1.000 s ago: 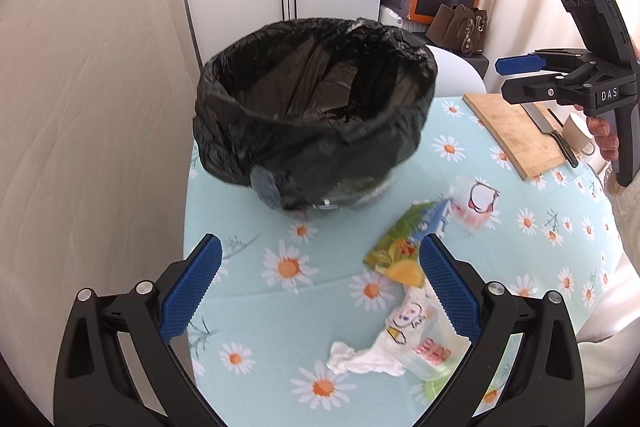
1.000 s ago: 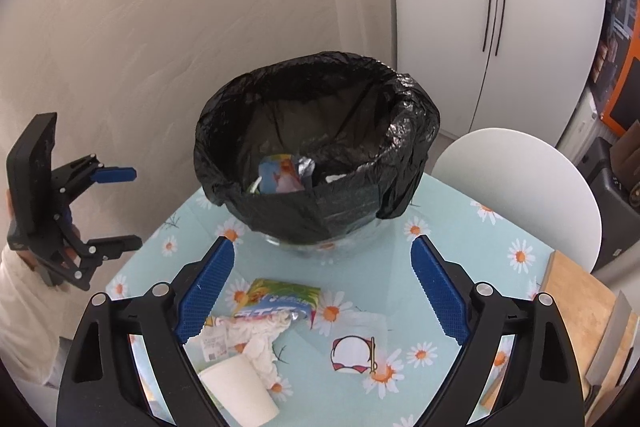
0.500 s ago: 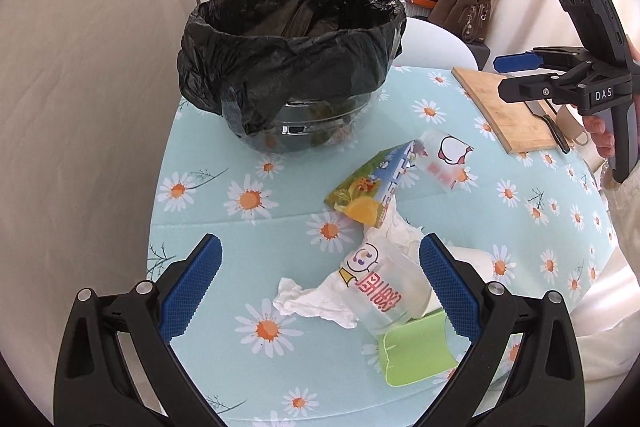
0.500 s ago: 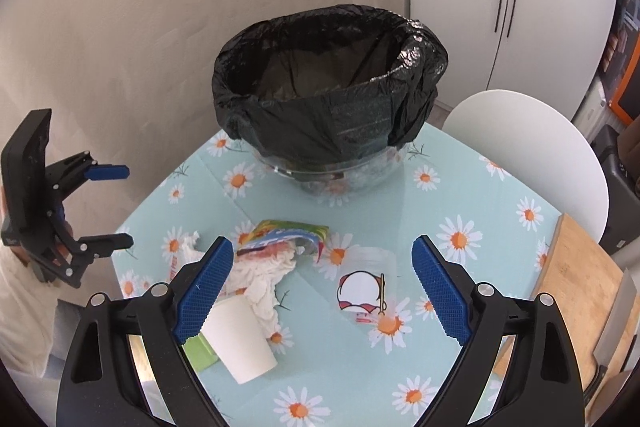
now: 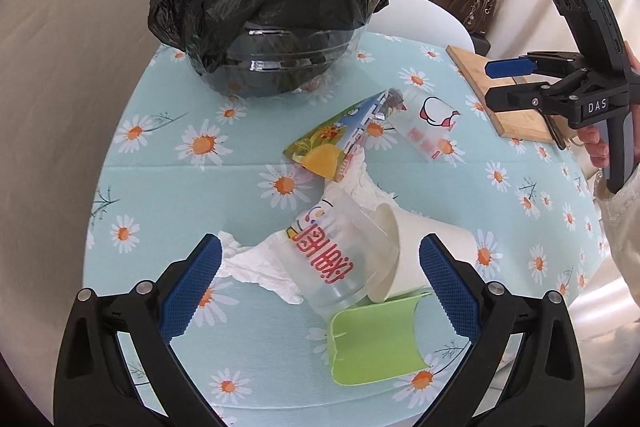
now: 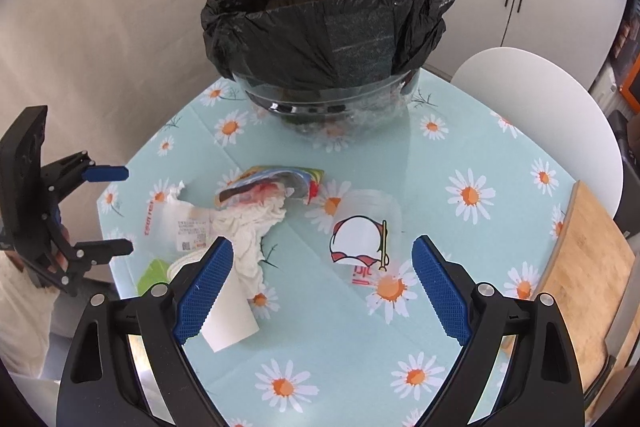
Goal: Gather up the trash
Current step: 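Grasp the clear snowman-print plastic cup with the right tool, then grasp the clear plastic cup rim with the left tool and lift it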
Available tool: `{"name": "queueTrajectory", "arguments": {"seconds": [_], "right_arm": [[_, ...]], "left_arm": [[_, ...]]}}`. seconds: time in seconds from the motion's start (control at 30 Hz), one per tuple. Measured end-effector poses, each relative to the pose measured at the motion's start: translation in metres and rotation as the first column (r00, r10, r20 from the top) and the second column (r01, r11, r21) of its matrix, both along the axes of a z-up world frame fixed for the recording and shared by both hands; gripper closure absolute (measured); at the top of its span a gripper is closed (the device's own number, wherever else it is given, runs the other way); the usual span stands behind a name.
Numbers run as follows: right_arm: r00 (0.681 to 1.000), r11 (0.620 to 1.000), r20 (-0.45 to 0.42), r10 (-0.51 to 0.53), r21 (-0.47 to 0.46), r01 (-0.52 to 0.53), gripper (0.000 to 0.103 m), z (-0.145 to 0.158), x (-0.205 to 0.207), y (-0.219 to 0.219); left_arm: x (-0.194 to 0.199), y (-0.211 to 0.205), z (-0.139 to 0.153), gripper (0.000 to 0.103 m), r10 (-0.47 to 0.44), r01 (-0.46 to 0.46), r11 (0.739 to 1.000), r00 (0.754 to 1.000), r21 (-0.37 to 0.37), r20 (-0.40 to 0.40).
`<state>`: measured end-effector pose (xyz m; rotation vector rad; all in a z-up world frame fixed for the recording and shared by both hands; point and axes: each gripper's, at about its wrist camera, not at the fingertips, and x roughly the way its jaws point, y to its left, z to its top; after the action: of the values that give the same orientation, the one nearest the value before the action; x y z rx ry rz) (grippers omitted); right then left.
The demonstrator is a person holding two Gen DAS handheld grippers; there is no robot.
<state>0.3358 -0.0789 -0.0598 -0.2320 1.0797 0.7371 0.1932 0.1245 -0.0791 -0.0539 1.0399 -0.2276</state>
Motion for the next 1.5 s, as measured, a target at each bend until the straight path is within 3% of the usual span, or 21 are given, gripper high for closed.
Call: {"name": "queueTrajectory", "arguments": {"seconds": [0.13,0.37,0.6,0.83,0.9,0.93,0.97,1.07,1.2,1.3,1.37,1.5], "right_arm": [[0.999,1.000,-0.029,-0.014,-0.009,0.014,0.017,-0.014,0.008,0.000],[0.996,0.999,-0.090,-0.011,-0.040,0.008,0.017,-0.041,0.035,0.009],[0.989,0.998,-0.145,-0.017,-0.058,0.009,0.017,-0.067,0.059,0.022],[0.981,0.998,-0.192,-0.024,-0.061,0.012,0.017,-0.087,0.071,0.025],[0.979,0.998,-0.205,-0.018,-0.059,0.006,0.020,-0.091,0.071,0.025],[0.975,0.997,-0.220,-0.017,-0.071,0.002,0.039,-0.094,0.071,0.026],[0.974,0.996,-0.225,-0.021,-0.091,0.000,0.046,-0.097,0.070,0.026],[0.969,0.998,-0.246,-0.024,-0.066,0.008,0.047,-0.097,0.068,0.023],[0.970,0.998,-0.237,-0.045,-0.060,0.031,0.047,-0.092,0.060,0.014],[0.973,0.997,-0.222,-0.059,-0.059,0.046,0.047,-0.086,0.052,0.006],[0.974,0.997,-0.216,-0.067,-0.050,0.058,0.047,-0.081,0.047,0.001],[0.977,0.995,-0.191,-0.092,-0.051,0.084,0.045,-0.074,0.036,-0.006]], "left_arm": [[0.006,-0.003,-0.010,0.006,-0.005,0.005,0.999,1.000,-0.051,-0.007],[0.025,-0.002,-0.031,0.006,0.000,-0.005,0.998,0.998,-0.070,-0.066],[0.039,-0.007,-0.048,0.006,-0.089,0.076,0.993,0.985,-0.090,-0.148],[0.050,-0.008,-0.053,0.007,-0.144,0.126,0.986,0.973,-0.111,-0.178],[0.051,-0.007,-0.053,0.014,-0.163,0.137,0.980,0.969,-0.143,-0.184],[0.052,-0.006,-0.052,0.021,-0.175,0.144,0.975,0.967,-0.168,-0.188],[0.053,-0.006,-0.051,0.026,-0.187,0.152,0.972,0.964,-0.180,-0.192],[0.052,-0.009,-0.047,0.044,-0.235,0.194,0.958,0.954,-0.213,-0.189],[0.050,-0.015,-0.043,0.052,-0.266,0.227,0.952,0.945,-0.207,-0.187],[0.047,-0.017,-0.040,0.065,-0.280,0.243,0.948,0.943,-0.203,-0.180],[0.043,-0.021,-0.037,0.085,-0.299,0.264,0.943,0.939,-0.204,-0.168],[0.034,-0.024,-0.031,0.093,-0.308,0.281,0.944,0.939,-0.172,-0.155]]}}
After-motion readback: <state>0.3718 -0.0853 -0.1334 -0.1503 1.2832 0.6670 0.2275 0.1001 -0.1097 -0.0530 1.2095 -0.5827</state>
